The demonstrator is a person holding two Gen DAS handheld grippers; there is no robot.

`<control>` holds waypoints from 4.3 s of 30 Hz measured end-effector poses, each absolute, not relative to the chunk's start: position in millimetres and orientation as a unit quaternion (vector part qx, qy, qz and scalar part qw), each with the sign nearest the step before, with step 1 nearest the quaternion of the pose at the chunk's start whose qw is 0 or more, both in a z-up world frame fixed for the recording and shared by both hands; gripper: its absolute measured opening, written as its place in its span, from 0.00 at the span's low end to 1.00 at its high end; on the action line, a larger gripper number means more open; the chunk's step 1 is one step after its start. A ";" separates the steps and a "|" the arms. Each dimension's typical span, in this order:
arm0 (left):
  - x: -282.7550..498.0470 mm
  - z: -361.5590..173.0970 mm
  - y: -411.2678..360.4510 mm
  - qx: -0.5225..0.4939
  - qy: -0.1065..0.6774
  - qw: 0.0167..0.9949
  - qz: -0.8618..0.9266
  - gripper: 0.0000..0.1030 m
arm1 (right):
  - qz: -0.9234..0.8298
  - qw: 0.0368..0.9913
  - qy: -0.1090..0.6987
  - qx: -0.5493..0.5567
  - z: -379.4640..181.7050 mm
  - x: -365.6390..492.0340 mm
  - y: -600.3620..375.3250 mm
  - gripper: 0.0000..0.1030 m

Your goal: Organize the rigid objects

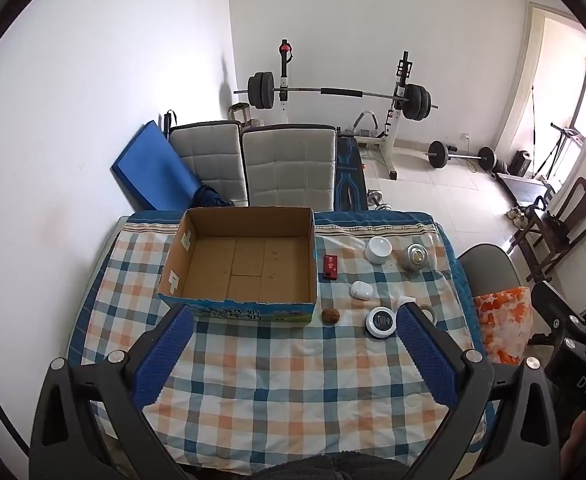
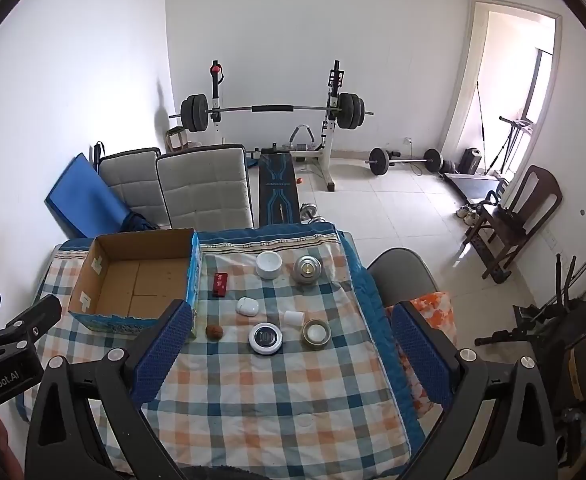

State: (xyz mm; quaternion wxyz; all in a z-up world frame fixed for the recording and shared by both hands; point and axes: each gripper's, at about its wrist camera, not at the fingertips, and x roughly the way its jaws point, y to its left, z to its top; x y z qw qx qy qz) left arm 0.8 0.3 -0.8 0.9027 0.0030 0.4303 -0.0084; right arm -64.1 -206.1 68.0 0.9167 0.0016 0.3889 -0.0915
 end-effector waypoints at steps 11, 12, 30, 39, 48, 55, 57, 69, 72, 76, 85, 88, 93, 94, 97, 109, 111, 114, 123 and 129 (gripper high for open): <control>1.1 7.0 9.6 0.001 0.415 0.910 -0.007 1.00 | -0.099 0.917 0.387 -0.007 74.5 -62.6 -203.5 0.99; 1.3 7.3 10.8 0.001 0.415 0.910 -0.007 1.00 | -0.099 0.917 0.387 -0.006 75.6 -62.5 -200.5 0.99; -3.4 10.3 -1.8 0.002 0.415 0.910 -0.004 1.00 | -0.101 0.917 0.386 -0.004 71.5 -66.8 -204.8 0.99; -6.5 9.6 -2.9 -0.003 0.420 0.908 -0.006 1.00 | -0.104 0.916 0.387 -0.005 68.9 -67.7 -206.1 0.99; -4.2 -7.0 1.9 -0.007 0.438 0.899 -0.009 1.00 | -0.108 0.912 0.395 -0.005 61.5 -64.2 -206.7 0.99; -4.5 -7.7 2.3 -0.008 0.438 0.899 -0.009 1.00 | -0.107 0.912 0.397 -0.004 59.1 -64.4 -208.9 0.99; -4.5 -7.5 2.5 -0.007 0.438 0.899 -0.009 1.00 | -0.107 0.912 0.397 -0.005 58.8 -64.2 -208.3 0.99; -6.4 -12.0 4.2 -0.007 0.437 0.899 -0.009 1.00 | -0.110 0.911 0.397 -0.005 55.1 -64.8 -205.4 0.99; -5.4 -12.9 5.5 -0.007 0.438 0.899 -0.008 1.00 | -0.110 0.911 0.398 -0.005 55.1 -64.3 -204.4 0.99; -3.5 -13.3 8.3 -0.009 0.438 0.899 -0.009 1.00 | -0.109 0.911 0.398 -0.003 55.7 -65.3 -202.2 0.99; -1.8 -11.6 10.7 -0.009 0.438 0.899 -0.009 1.00 | -0.110 0.910 0.400 -0.003 55.2 -65.3 -202.0 0.99; -2.2 -11.7 10.8 -0.009 0.439 0.899 -0.009 1.00 | -0.109 0.910 0.401 -0.004 56.7 -64.8 -198.8 0.99; -2.5 -12.3 10.8 -0.009 0.439 0.898 -0.010 1.00 | -0.107 0.909 0.402 -0.002 56.5 -62.8 -198.6 0.99; -3.0 -12.6 10.9 -0.008 0.439 0.899 -0.009 1.00 | -0.107 0.909 0.403 -0.003 56.2 -63.2 -198.4 0.99; -3.9 -13.8 10.8 -0.009 0.439 0.898 -0.010 1.00 | -0.107 0.908 0.406 -0.001 55.1 -61.3 -198.9 0.99; 74.7 -45.6 -20.6 0.000 0.494 0.869 -0.019 1.00 | -0.107 0.871 0.479 0.028 -4.1 14.8 -250.1 0.99; 105.3 -61.4 -33.3 0.004 0.510 0.860 -0.020 1.00 | -0.102 0.859 0.501 0.031 -23.9 41.1 -261.7 0.99; 155.5 -90.2 -56.4 0.019 0.534 0.845 -0.020 1.00 | -0.097 0.839 0.533 0.043 -59.3 88.2 -281.7 0.99; 294.2 -223.7 -123.4 0.044 0.642 0.765 -0.038 1.00 | -0.103 0.778 0.614 0.088 -197.4 239.5 -339.3 0.98; 349.6 -293.5 -142.0 0.042 0.678 0.732 -0.039 1.00 | -0.113 0.729 0.660 0.140 -295.7 307.1 -377.6 0.98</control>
